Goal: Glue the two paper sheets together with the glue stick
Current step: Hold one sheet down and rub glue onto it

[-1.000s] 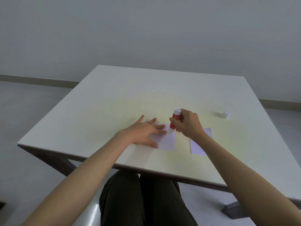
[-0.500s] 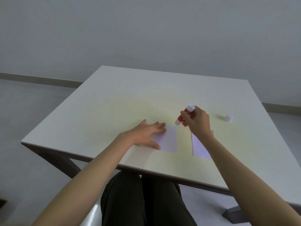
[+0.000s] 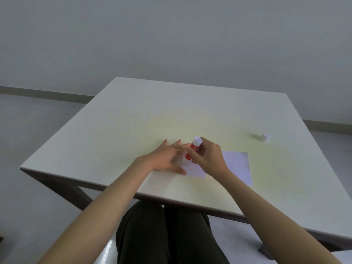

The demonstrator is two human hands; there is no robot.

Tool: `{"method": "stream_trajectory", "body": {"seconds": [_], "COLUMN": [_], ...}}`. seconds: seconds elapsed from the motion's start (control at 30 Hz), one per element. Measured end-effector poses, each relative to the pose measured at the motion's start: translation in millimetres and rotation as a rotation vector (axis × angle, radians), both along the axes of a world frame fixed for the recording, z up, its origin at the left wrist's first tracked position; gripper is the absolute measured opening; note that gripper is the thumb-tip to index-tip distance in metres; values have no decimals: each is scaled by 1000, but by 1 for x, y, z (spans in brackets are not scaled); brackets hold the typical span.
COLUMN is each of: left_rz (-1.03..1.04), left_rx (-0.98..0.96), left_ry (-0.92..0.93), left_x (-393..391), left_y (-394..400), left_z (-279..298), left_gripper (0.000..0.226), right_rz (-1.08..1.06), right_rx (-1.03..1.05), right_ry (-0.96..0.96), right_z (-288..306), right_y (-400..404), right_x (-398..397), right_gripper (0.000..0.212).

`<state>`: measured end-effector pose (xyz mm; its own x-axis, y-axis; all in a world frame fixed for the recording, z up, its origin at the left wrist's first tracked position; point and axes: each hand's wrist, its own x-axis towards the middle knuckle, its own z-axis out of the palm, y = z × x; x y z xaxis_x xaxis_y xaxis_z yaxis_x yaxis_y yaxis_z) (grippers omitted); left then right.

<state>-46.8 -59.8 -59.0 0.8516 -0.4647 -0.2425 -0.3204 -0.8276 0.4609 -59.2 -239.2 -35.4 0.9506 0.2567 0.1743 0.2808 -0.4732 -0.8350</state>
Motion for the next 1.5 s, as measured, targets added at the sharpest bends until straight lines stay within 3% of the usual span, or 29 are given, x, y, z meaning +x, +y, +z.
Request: {"method": "stream_trajectory", "body": {"seconds": [0.13,0.4,0.53,0.63,0.7,0.87,1.0,1.07,1.17,1.23,1.3,1.4,1.5], "left_rz": [40,-19,26,60,59,148,390,459,613,656,622,605,633], "left_rx": [18,118,21,-60,-85,-233,-717,-831,-922,-977,-1000,-902,-618], "left_ry": [-7,-57,-16,6,-9,-62,-201,-235,-268,-298,-352,-504,-604], "left_x": [-1,0,-3,-3,-4,-13,-28,-35,-37,-33,-26,-7,18], "left_y": [1,1,3,5,5,-2,-26,-43,-64,-69,-66,-44,-14], "left_z": [-1,3,-1,-3,-4,0,11,15,19,24,32,44,48], "left_gripper": [97,91,91,88,85,78,51,39,18,7,10,22,30], "right_rz": [-25,-222,-269,-275,-288,-236,-267,-268,-237,-290,-426,-569,-628], "right_rx": [-45,24,526,999,1248,1523,1624,1540,1244,915,553,98,-224], "right_ry": [-16,-1,163,475,683,910,1001,1009,930,744,408,-35,29], "right_z": [3,6,13,18,19,20,19,17,13,11,6,2,-11], "right_y": [-12,-47,-63,-57,-48,-24,-9,-3,-2,-9,-25,-63,-104], "right_x": [4,7,2,-3,-8,-22,-23,-24,-26,-25,-19,-5,9], "right_gripper": [15,10,18,2,15,19,6,9,18,21,29,39,44]}}
